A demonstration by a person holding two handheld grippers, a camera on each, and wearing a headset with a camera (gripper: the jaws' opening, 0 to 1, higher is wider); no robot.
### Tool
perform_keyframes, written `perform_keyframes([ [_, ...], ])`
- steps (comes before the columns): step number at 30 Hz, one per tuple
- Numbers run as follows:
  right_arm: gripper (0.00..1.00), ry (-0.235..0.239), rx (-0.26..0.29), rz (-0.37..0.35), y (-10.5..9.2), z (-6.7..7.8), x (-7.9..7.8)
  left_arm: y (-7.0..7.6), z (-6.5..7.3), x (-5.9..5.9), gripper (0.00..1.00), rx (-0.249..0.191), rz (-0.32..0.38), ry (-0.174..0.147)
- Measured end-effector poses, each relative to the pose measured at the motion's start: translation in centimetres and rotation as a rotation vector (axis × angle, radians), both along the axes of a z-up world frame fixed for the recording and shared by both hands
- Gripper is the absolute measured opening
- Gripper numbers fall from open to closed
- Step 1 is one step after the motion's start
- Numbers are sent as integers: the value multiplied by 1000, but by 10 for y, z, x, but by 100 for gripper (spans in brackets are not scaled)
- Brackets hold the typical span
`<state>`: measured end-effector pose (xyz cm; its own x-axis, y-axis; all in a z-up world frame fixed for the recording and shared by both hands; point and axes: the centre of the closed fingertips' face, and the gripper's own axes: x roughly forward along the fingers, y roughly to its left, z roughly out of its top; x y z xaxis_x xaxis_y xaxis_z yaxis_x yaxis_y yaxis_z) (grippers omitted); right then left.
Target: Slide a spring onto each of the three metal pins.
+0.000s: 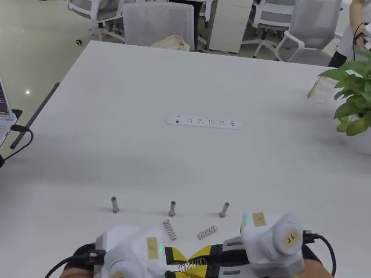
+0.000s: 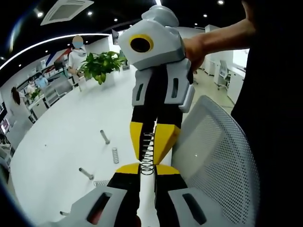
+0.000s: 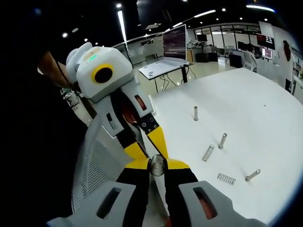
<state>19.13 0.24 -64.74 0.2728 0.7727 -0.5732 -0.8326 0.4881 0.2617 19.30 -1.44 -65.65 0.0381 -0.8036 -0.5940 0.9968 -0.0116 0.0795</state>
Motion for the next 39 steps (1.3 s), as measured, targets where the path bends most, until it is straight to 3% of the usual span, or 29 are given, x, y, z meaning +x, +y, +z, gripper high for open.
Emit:
perform_keyframes([
  [7,9,-12,-20,4,-3,-2,4,-2,-3,4,5,-16,54,32],
  [11,9,-24,-18,-17,-8,0,9,4,-6,10,12,-6,99,30],
  [16,9,-31,-22,-38,-15,1,16,13,-7,17,14,-23,158,56],
  [25,9,-39,-43,-54,-21,2,31,45,-6,41,15,-50,312,75],
  [39,9,-51,-86,-32,-14,0,48,101,-4,72,21,-101,529,99],
])
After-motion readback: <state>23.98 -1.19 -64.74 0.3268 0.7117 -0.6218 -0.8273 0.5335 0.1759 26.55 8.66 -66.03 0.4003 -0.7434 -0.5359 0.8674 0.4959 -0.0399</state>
